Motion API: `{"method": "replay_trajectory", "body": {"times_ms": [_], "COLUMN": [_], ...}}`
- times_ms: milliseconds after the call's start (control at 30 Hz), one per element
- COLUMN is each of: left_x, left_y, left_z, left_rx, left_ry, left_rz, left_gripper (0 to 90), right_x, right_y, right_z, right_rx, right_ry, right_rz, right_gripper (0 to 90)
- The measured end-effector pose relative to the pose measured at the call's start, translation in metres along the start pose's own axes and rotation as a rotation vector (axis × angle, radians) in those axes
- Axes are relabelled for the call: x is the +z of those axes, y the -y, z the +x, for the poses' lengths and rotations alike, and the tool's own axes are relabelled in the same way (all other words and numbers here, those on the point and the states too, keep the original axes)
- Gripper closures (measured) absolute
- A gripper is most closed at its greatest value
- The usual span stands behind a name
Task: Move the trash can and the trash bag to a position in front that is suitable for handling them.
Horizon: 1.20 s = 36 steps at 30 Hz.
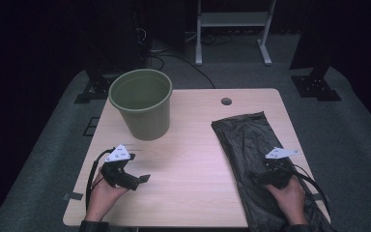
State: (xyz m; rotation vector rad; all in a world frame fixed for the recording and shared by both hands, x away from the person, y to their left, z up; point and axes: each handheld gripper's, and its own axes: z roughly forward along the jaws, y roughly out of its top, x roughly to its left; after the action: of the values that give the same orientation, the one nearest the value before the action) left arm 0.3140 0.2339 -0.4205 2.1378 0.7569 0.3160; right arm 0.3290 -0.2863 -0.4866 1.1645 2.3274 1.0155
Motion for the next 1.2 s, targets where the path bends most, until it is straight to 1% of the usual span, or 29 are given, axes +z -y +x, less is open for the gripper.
{"method": "replay_trajectory", "body": {"times_ms": [233,400,500,600,733,867,900,1200], "left_x": [-0.010,-0.019,-0.023,-0.028,-0.035,-0.043,-0.043,-0.060], "left_y": [-0.014,-0.024,-0.030,-0.036,-0.045,-0.057,-0.057,-0.081], "left_z": [0.006,0.013,0.016,0.019,0.023,0.030,0.030,0.042], "left_rx": [-0.010,-0.019,-0.020,-0.022,-0.019,-0.023,-0.023,-0.025], "left_ry": [-0.015,-0.028,-0.029,-0.038,-0.049,-0.063,-0.063,-0.087], "left_rz": [-0.031,-0.035,-0.045,-0.057,-0.059,-0.060,-0.060,-0.086], "left_gripper": [0.0,0.0,0.0,0.0,0.0,0.0,0.0,0.0], "right_x": [0.000,0.000,0.000,0.000,0.000,0.000,0.000,0.000], "right_y": [0.000,0.000,0.000,0.000,0.000,0.000,0.000,0.000], "right_z": [0.000,0.000,0.000,0.000,0.000,0.000,0.000,0.000], "right_rx": [0.000,-0.001,-0.001,-0.001,-0.001,-0.001,-0.001,-0.001], "right_ry": [0.000,0.000,-0.001,0.000,0.000,0.000,0.000,0.000], "right_rz": [0.000,0.000,0.000,0.000,0.000,0.000,0.000,0.000], "right_gripper": [9.5,9.5,9.5,9.5,9.5,9.5,9.5,9.5]}}
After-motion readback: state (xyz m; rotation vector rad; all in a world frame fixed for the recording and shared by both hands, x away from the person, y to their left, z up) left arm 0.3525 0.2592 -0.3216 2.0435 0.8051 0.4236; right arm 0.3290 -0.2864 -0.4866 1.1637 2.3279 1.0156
